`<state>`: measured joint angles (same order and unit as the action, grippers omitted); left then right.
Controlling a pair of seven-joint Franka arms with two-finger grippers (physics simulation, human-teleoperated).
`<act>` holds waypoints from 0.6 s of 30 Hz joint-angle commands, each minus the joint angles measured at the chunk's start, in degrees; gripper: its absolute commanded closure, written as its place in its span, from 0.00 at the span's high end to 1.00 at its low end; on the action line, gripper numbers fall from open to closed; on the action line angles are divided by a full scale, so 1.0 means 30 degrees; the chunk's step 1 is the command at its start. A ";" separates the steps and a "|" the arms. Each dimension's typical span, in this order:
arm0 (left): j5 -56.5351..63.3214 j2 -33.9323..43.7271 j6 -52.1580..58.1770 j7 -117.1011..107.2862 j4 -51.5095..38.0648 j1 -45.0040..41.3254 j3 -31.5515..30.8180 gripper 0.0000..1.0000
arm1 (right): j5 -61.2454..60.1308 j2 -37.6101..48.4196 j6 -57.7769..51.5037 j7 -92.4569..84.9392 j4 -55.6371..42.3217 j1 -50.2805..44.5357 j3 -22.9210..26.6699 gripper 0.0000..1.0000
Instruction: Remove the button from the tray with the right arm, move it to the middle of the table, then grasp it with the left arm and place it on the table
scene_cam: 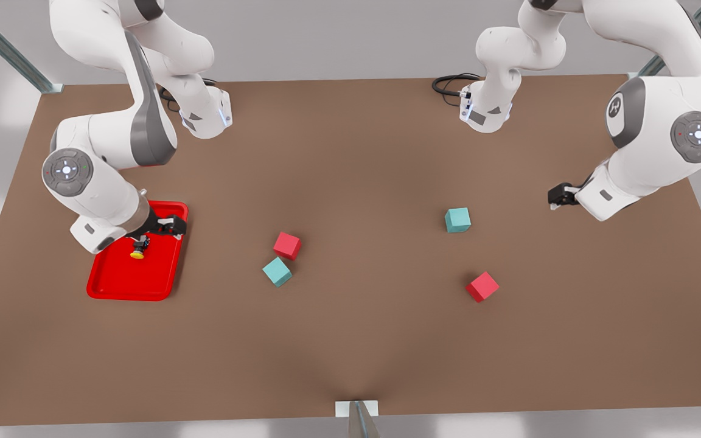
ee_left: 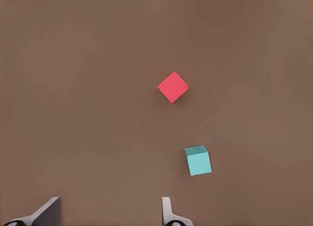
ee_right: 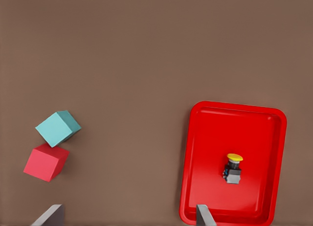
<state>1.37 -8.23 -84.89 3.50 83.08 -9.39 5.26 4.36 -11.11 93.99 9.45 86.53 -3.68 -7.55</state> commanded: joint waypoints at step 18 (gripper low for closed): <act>0.0158 -0.0684 -0.0620 0.0417 0.0225 -0.0062 0.0005 1.00 | 0.0627 -0.1305 1.0678 -0.6604 1.0532 0.7377 -0.0004 1.00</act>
<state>1.76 -10.34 -86.71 4.24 83.71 -9.58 5.26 6.21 -14.56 108.28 4.07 117.00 17.14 -7.56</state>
